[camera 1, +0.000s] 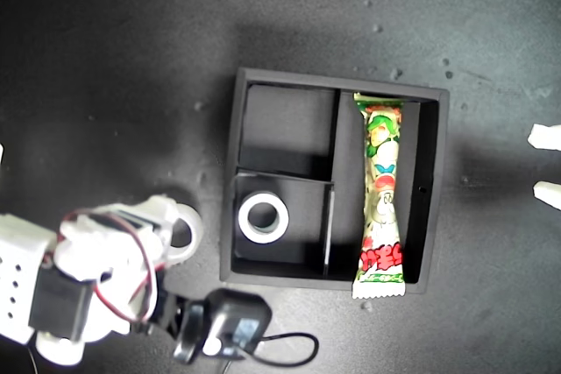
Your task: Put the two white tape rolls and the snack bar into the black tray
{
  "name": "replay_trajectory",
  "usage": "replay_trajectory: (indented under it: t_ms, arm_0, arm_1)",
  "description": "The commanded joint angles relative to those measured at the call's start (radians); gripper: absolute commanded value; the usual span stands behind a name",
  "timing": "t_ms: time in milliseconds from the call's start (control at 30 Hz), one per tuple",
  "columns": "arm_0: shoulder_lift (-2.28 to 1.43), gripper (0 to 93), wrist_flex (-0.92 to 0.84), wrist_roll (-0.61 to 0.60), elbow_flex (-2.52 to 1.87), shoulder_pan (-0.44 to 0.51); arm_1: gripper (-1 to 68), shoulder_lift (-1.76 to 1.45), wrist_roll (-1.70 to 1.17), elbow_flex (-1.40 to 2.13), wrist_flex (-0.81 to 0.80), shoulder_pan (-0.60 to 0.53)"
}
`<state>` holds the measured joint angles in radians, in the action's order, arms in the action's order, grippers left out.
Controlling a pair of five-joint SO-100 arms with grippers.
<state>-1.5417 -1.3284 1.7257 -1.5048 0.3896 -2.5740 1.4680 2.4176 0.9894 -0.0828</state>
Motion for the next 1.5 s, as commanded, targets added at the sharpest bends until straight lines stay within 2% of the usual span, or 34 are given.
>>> replay_trajectory:
  t_ms: [0,167,433,767,1100,1300,1467]
  arm_0:
    - [0.061,13.4,0.040,0.046,0.069,0.049]
    - [0.179,14.2,0.040,0.087,0.173,0.083]
    - [0.192,16.2,0.040,0.141,0.091,0.069]
    - [0.272,17.6,0.094,0.117,0.077,0.043]
    - [0.308,0.0,0.120,0.101,0.011,-0.026]
    - [0.173,0.0,-0.063,0.048,0.066,-0.091]
    - [0.129,0.0,-0.170,-0.044,0.199,-0.147]
  arm_1:
    - [17.3,-0.020,-0.003,0.003,-0.021,-0.012]
    - [17.3,-0.020,-0.014,0.014,-0.043,-0.011]
    - [16.9,-0.020,-0.057,0.015,-0.075,-0.032]
    - [16.5,-0.020,-0.071,0.032,-0.114,-0.041]
    - [15.2,-0.020,-0.066,0.104,-0.178,-0.048]
    - [14.8,-0.020,-0.061,0.152,-0.229,-0.055]
    - [14.6,-0.020,-0.060,0.161,-0.242,-0.057]
